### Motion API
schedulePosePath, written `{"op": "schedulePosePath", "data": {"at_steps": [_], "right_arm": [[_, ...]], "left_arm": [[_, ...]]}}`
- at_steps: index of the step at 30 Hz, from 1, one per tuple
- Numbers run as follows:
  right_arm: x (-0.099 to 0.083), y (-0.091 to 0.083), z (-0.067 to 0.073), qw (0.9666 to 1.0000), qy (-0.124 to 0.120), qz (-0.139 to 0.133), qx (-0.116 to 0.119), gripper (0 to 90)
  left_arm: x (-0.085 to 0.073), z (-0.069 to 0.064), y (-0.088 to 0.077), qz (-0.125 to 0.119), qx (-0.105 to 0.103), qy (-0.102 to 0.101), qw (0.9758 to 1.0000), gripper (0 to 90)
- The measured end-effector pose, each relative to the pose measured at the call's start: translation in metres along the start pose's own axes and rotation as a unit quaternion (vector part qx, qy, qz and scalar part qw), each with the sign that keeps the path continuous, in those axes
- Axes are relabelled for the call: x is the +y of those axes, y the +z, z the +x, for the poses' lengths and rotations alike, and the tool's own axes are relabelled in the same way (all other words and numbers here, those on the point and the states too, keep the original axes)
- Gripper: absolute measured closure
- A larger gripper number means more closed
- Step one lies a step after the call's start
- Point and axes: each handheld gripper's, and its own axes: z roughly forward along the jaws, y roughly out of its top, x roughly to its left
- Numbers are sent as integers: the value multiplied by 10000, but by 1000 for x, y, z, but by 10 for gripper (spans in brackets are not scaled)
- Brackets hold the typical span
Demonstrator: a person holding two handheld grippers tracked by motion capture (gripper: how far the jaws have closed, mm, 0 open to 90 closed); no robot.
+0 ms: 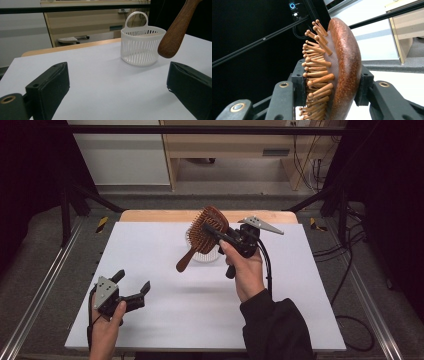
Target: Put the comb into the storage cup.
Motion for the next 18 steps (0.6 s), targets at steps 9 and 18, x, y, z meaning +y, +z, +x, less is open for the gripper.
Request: {"op": "schedulePosePath", "data": {"at_steps": [9, 18], "right_arm": [[10, 6, 0, 10000, -60, -33, -51, 549], [21, 9, -2, 9998, -27, -155, -123, 548]], "left_arm": [[-1, 2, 0, -2, 33, -19, 10000, 46], [-1, 2, 0, 9, 44, -28, 10000, 46]]}}
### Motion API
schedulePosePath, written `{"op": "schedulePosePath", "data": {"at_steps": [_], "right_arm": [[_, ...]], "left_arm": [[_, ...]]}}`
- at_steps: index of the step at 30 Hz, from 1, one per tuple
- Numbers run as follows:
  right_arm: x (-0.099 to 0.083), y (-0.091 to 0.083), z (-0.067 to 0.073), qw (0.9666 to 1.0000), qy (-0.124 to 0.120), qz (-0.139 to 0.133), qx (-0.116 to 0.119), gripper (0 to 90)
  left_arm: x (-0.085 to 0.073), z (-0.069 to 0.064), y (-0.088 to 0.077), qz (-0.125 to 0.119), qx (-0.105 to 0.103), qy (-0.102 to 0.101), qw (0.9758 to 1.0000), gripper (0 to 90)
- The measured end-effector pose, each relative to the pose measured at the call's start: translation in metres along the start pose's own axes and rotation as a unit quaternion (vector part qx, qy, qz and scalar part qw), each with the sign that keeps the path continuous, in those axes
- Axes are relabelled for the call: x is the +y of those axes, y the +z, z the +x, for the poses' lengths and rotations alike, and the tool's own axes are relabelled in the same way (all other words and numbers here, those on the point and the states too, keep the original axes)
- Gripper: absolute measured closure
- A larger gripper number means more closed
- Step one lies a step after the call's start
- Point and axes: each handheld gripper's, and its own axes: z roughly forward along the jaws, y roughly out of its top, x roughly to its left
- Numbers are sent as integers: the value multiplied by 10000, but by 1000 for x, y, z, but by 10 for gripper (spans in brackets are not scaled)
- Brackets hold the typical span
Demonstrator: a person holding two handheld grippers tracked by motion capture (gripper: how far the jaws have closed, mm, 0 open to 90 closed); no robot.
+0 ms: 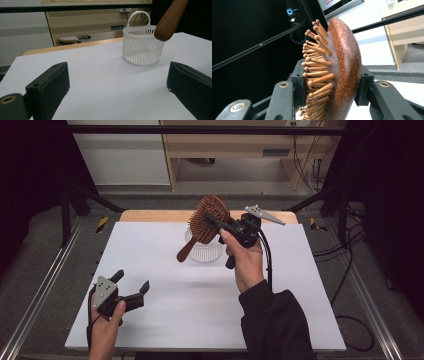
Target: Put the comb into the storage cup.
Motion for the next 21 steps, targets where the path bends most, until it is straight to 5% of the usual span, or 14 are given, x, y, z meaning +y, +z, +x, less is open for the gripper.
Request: {"op": "schedulePosePath", "data": {"at_steps": [21], "right_arm": [[26, 3, -16, 9991, 71, -296, -295, 547]], "left_arm": [[-3, 4, 1, 42, 44, -25, 10000, 47]]}}
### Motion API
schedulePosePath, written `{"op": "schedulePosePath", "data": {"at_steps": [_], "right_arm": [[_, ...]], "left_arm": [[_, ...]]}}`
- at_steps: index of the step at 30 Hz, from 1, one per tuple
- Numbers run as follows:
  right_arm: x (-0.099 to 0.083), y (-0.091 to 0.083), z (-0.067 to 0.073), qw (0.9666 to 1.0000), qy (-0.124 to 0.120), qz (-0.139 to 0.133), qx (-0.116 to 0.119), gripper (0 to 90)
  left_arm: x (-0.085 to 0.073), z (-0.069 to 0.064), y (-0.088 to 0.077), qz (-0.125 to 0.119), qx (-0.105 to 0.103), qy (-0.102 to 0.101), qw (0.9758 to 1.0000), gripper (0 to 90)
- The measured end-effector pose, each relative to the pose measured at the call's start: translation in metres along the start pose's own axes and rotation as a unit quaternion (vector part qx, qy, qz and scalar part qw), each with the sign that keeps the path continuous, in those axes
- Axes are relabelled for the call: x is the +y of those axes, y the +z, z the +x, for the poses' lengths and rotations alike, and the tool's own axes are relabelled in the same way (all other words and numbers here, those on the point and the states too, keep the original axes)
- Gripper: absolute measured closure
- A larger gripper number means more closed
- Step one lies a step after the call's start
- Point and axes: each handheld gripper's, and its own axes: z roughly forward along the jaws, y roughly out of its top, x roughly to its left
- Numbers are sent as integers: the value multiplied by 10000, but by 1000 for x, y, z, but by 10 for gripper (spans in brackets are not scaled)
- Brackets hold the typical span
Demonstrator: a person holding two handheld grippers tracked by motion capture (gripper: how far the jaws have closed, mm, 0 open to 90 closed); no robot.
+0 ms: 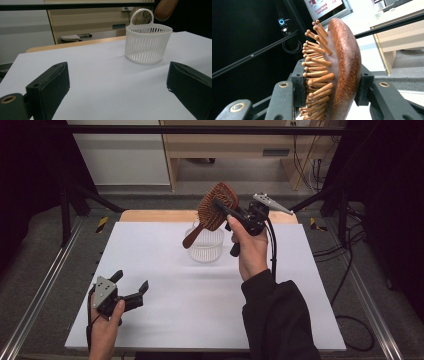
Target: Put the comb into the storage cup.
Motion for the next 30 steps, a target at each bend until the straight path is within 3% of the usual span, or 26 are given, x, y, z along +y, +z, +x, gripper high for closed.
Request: {"op": "schedulePosePath", "data": {"at_steps": [19, 30], "right_arm": [[16, 4, -27, 9990, 58, -221, -393, 547], [16, 5, -31, 9985, -10, -221, -507, 546]], "left_arm": [[-1, 1, 1, -2, -17, -13, 10000, 48], [-1, 1, 0, -37, 5, -7, 10000, 48]]}}
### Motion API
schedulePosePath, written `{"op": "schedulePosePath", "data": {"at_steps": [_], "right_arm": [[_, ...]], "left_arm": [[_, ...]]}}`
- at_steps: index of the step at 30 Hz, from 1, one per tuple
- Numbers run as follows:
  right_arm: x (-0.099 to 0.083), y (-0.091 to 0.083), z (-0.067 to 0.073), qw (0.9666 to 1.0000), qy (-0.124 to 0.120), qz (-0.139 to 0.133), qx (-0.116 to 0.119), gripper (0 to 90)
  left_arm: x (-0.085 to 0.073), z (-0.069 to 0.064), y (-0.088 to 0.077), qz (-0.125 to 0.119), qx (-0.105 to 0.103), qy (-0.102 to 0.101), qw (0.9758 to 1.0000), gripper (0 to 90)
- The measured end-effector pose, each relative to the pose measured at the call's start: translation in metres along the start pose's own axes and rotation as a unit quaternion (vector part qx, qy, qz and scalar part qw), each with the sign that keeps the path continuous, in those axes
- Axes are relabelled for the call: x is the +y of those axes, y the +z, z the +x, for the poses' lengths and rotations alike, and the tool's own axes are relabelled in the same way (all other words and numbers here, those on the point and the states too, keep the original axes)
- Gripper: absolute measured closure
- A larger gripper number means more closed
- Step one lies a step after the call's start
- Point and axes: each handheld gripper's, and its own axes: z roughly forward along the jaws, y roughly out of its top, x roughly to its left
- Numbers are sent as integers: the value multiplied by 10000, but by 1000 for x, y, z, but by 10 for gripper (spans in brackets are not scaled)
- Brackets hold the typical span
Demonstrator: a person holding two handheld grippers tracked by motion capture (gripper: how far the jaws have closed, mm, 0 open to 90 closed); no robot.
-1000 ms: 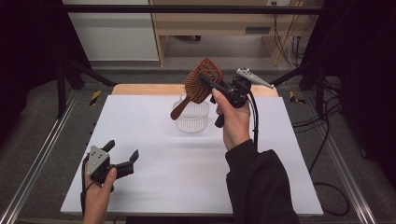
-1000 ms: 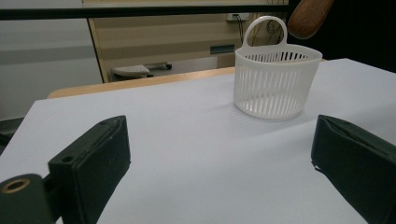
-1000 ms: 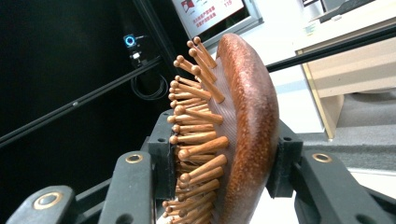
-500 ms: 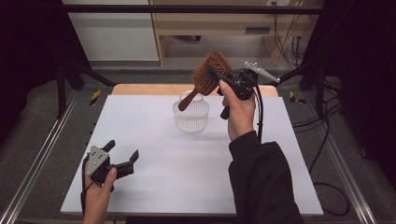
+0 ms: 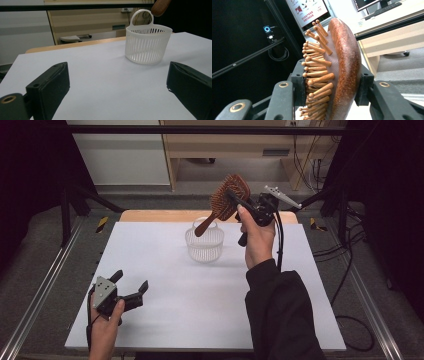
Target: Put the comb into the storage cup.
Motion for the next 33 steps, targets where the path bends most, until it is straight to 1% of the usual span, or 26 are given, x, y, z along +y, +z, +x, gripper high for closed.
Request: {"op": "schedulePosePath", "data": {"at_steps": [8, 13, 16, 21, 30, 33], "right_arm": [[-4, 5, -3, 10000, -20, 63, -57, 545], [-6, 9, -5, 10000, -31, 22, -48, 545], [-7, 11, -6, 9999, -64, 33, -89, 545], [-8, 11, -6, 9998, -132, -5, -123, 544], [-10, 11, -5, 9997, -210, 52, -121, 543], [-11, 12, -5, 9996, -240, 77, -111, 542]], "left_arm": [[0, 0, 0, -6, -13, 1, 10000, 48], [0, 1, 0, 12, -12, -7, 10000, 47], [0, 1, 0, 7, -8, -2, 10000, 47], [0, 2, 0, -3, -10, -13, 10000, 47], [-1, 2, 0, 23, -31, -4, 10000, 47], [-1, 1, 1, 18, -43, -29, 10000, 47]]}}
